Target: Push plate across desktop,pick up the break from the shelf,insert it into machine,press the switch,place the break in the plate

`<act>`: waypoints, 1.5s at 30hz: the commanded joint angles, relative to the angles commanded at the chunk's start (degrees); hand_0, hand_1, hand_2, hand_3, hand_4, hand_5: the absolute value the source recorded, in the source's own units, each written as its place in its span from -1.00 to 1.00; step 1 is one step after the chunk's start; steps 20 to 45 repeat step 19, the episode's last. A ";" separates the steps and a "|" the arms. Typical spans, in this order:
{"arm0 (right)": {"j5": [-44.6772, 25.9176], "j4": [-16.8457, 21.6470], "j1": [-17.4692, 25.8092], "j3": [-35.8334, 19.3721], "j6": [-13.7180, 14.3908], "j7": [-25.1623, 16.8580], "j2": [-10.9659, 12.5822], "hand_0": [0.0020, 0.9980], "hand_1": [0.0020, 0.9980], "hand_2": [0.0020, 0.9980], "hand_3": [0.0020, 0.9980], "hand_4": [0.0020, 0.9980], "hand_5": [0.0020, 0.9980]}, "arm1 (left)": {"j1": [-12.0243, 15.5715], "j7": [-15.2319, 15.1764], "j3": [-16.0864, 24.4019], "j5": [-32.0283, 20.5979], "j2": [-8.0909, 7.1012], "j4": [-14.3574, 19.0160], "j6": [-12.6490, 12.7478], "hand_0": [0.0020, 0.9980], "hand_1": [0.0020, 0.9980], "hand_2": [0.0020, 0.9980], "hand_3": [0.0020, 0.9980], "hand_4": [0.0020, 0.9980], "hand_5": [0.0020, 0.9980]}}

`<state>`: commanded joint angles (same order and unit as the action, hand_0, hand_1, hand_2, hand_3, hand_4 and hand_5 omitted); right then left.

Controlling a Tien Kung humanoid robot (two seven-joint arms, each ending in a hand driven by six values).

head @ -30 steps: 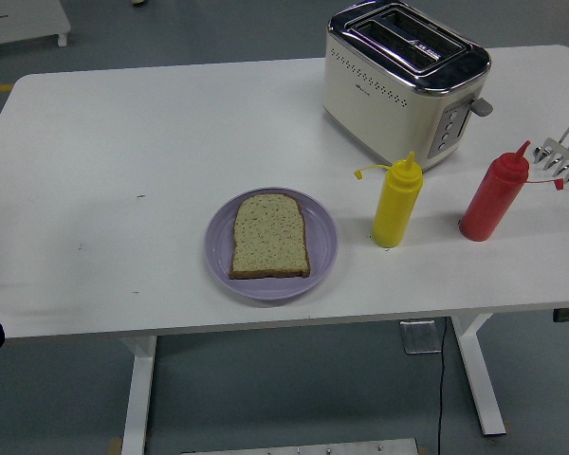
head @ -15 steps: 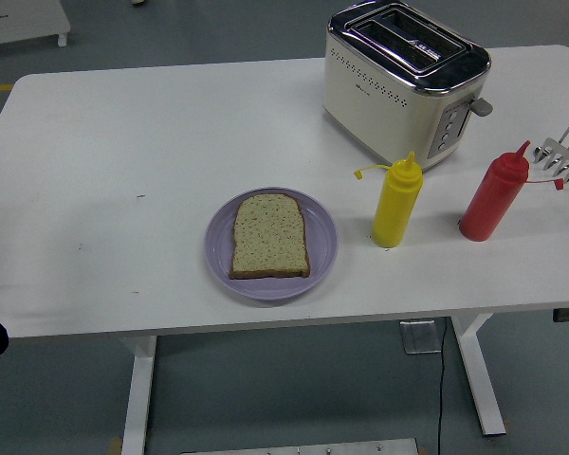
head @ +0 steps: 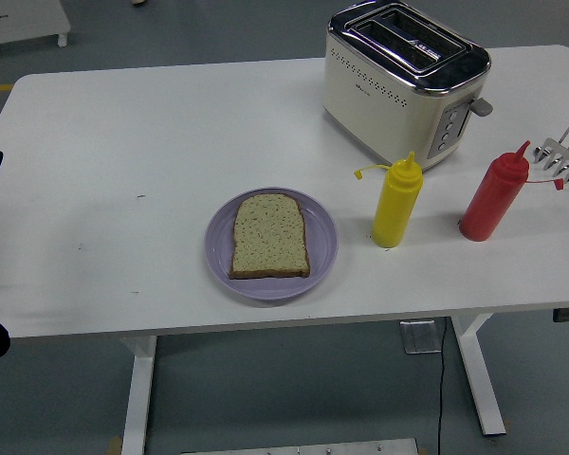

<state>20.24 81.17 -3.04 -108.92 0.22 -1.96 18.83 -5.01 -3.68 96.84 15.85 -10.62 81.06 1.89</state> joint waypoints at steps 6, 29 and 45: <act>0.00 0.03 -0.01 -0.33 0.05 -0.02 0.07 0.61 0.52 0.50 0.44 0.02 0.09 | 0.17 -0.06 0.45 0.00 0.13 0.07 0.05 0.60 0.68 0.77 0.57 0.24 1.00; -0.05 0.26 -0.15 -0.86 0.02 -0.05 0.04 0.61 0.52 0.51 0.44 0.02 0.09 | 0.08 -0.14 1.01 -0.01 0.33 0.13 0.05 0.60 0.68 0.77 0.57 0.24 1.00; -0.05 0.26 -0.15 -0.86 0.02 -0.05 0.04 0.61 0.52 0.51 0.44 0.02 0.09 | 0.08 -0.14 1.01 -0.01 0.33 0.13 0.05 0.60 0.68 0.77 0.57 0.24 1.00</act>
